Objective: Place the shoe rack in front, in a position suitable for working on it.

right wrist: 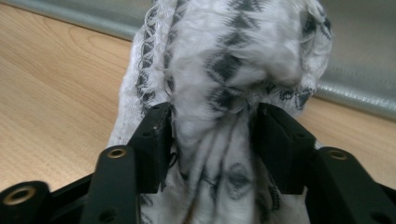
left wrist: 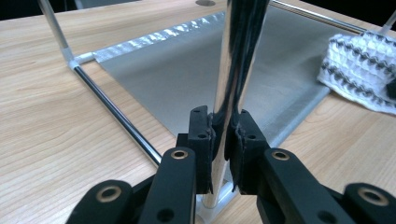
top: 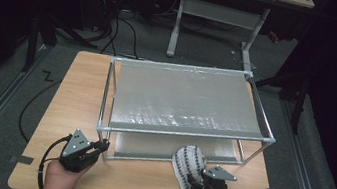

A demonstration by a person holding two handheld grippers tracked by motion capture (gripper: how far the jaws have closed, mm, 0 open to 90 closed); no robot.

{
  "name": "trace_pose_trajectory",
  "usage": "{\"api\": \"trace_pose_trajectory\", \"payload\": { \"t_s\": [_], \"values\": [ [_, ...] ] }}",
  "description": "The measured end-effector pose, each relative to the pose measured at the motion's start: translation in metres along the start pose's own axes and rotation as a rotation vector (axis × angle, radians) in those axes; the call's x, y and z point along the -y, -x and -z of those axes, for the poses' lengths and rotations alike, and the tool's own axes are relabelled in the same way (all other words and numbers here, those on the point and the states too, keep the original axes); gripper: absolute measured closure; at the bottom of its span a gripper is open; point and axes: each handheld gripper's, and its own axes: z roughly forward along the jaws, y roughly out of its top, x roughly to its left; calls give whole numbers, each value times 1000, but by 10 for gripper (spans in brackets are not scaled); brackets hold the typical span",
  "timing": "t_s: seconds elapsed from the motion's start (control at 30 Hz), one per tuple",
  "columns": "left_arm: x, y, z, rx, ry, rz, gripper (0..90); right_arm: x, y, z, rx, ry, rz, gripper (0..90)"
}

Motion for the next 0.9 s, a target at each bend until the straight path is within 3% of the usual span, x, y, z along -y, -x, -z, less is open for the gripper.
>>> {"api": "trace_pose_trajectory", "payload": {
  "t_s": [0.1, 0.23, 0.33, 0.47, 0.53, 0.6, 0.77, 0.9],
  "values": [
    [2, -3, 3, -12, 3, 9, 802, -2, -7, -2, 49, -13, 37, 602],
    [5, -8, 10, -37, 3, 21, 801, -5, -9, -5, 52, -8, 68, 727],
    [8, -14, 16, -51, 3, 32, 801, -8, -11, -8, 47, -9, 69, 758],
    [10, -23, 23, -89, 1, 47, 800, -14, -10, -15, 32, 1, 123, 767],
    [10, -25, 27, -100, -10, 51, 801, -16, -11, -17, 31, -3, 114, 770],
    [9, -29, 30, -101, -32, 30, 803, -16, -11, -14, 14, 5, 103, 771],
    [11, -34, 35, -97, -36, 48, 802, -19, -3, 3, 17, 65, 80, 768],
    [12, -36, 36, -85, -34, 30, 803, -17, 4, 17, 24, 99, 38, 764]
  ]
}}
